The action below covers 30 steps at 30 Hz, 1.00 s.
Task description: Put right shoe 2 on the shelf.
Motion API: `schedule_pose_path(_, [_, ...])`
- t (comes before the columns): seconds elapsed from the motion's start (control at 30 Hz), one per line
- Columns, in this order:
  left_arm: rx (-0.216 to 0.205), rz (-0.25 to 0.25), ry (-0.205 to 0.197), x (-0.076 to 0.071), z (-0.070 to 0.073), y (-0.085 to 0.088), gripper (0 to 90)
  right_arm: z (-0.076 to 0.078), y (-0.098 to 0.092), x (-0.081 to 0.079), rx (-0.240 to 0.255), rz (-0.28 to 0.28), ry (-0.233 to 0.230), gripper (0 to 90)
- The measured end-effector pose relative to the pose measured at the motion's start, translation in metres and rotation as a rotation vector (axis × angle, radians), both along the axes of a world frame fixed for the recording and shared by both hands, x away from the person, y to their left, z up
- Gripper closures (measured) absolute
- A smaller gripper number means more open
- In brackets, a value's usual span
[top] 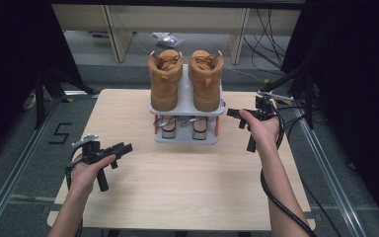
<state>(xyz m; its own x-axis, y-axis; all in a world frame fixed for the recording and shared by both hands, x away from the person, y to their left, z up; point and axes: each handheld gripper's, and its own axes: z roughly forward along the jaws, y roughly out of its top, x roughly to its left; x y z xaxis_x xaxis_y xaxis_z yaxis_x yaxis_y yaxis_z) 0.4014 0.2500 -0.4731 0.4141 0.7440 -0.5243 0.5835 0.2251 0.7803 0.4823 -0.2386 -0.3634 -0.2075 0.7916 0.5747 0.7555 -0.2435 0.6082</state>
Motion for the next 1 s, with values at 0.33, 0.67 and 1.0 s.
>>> schedule_pose_path(0.33, [0.0, 0.002, 0.004, 0.0, -0.001, -0.002, 48.1, -0.02, -0.015, -0.021, -0.015, -0.03, 0.022, 56.9])
schedule_pose_path(0.67, [0.001, 0.002, 0.006, 0.0, -0.002, -0.002, 48.1, -0.045, -0.036, -0.035, -0.069, -0.019, -0.002, 54.8])
schedule_pose_path(1.0, [0.008, -0.003, 0.012, 0.0, -0.004, -0.003, 48.0, -0.066, -0.044, -0.054, -0.08, -0.02, 0.023, 52.0])
